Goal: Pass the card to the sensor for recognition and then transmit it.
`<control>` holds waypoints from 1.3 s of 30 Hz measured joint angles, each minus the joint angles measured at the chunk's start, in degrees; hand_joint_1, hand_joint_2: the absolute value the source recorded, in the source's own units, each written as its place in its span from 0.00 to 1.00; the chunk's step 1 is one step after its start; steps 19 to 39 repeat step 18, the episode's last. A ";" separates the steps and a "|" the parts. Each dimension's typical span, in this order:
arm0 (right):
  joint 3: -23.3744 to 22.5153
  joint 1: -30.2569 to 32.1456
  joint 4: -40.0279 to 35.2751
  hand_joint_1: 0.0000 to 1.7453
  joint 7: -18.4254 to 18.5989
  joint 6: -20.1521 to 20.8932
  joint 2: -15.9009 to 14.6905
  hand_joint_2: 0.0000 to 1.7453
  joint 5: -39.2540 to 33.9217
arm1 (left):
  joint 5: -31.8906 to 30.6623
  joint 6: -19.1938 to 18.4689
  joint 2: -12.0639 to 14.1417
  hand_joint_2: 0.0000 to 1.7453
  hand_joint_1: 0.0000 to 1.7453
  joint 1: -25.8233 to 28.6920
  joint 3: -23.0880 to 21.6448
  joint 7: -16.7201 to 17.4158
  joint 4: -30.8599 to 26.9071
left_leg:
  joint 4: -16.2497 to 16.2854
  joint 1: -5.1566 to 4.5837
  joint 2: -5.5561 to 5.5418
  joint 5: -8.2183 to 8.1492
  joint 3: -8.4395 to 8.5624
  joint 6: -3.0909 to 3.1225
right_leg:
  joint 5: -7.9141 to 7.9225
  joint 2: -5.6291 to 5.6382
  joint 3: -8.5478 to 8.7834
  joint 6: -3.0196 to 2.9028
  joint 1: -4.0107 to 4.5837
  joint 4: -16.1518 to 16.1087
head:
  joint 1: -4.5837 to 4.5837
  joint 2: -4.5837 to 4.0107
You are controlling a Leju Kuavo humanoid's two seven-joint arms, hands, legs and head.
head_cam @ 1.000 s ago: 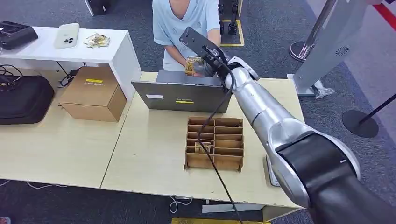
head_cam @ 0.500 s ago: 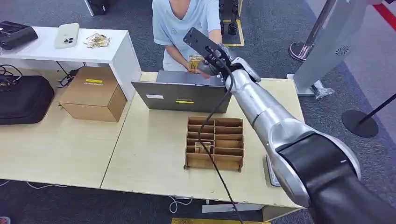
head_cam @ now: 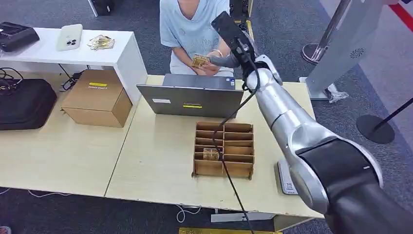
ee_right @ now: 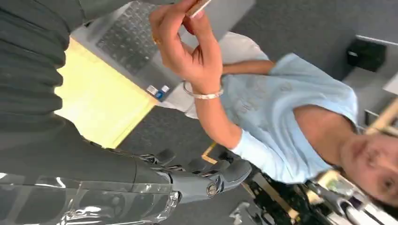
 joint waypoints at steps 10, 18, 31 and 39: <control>-10.13 4.60 -7.66 0.00 -16.52 1.00 -2.93 1.00 -10.41 | -0.39 0.04 -0.02 0.00 0.00 -0.06 -0.04 -0.77 0.00 | 0.00 0.00 0.00 0.00 0.00 0.00 | 0.00 0.00 0.01 0.00 0.00 -0.01 | 0.02 0.00; -12.79 17.95 -23.75 0.00 -19.70 10.31 -5.79 1.00 -19.58 | 0.17 0.59 0.02 0.00 0.00 0.15 -0.04 -2.27 0.00 | 0.00 0.00 -0.02 -0.01 0.00 0.00 | -0.01 -0.04 -0.01 0.01 0.01 -0.02 | 0.00 0.00; -12.79 17.95 -23.75 0.00 -19.70 10.31 -5.79 1.00 -19.58 | 0.17 0.59 0.02 0.00 0.00 0.15 -0.04 -2.27 0.00 | 0.00 0.00 -0.02 -0.01 0.00 0.00 | -0.01 -0.04 -0.01 0.01 0.01 -0.02 | 0.00 0.00; -12.79 17.95 -23.75 0.00 -19.70 10.31 -5.79 1.00 -19.58 | 0.17 0.59 0.02 0.00 0.00 0.15 -0.04 -2.27 0.00 | 0.00 0.00 -0.02 -0.01 0.00 0.00 | -0.01 -0.04 -0.01 0.01 0.01 -0.02 | 0.00 0.00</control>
